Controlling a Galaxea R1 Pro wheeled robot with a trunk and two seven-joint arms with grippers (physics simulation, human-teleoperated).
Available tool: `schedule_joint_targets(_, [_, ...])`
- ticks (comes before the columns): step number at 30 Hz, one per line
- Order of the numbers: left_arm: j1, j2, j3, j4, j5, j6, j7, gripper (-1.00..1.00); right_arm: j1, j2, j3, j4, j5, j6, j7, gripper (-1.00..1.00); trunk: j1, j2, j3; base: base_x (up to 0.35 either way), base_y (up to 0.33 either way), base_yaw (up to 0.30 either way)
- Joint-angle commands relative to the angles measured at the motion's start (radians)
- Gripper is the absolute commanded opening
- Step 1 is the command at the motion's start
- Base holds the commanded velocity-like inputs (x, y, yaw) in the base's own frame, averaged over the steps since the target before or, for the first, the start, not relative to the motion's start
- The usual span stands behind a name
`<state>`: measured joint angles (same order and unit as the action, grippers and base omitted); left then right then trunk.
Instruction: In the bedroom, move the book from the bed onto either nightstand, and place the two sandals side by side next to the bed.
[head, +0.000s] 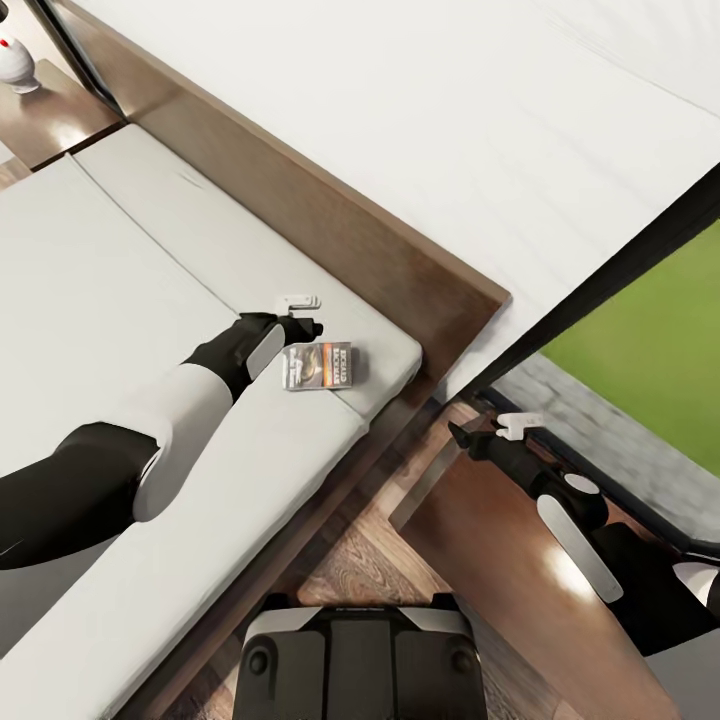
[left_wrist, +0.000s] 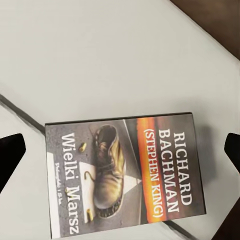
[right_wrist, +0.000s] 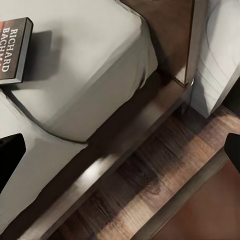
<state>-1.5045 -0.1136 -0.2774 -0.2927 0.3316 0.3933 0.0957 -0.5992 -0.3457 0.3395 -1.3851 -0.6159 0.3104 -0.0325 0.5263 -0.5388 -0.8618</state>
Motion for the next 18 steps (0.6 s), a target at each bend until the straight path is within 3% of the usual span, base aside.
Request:
schedule_joint_targets(1, [0.0,0.0,-0.007,-0.002,0.01,0.004,0.007,1.0,-0.001,-0.001,0.001,-0.001,-0.007,0.005,-0.002,1.0,0.0,-0.001,-0.001,0.0,0.0,0.0])
schedule_joint_targets(18, [0.0,0.002,-0.012,-0.02,0.009,0.004,0.004,1.0,0.0,-0.002,0.001,-0.004,-0.007,0.013,0.016,1.0,0.0,-0.001,-0.011,0.0,0.0,0.0])
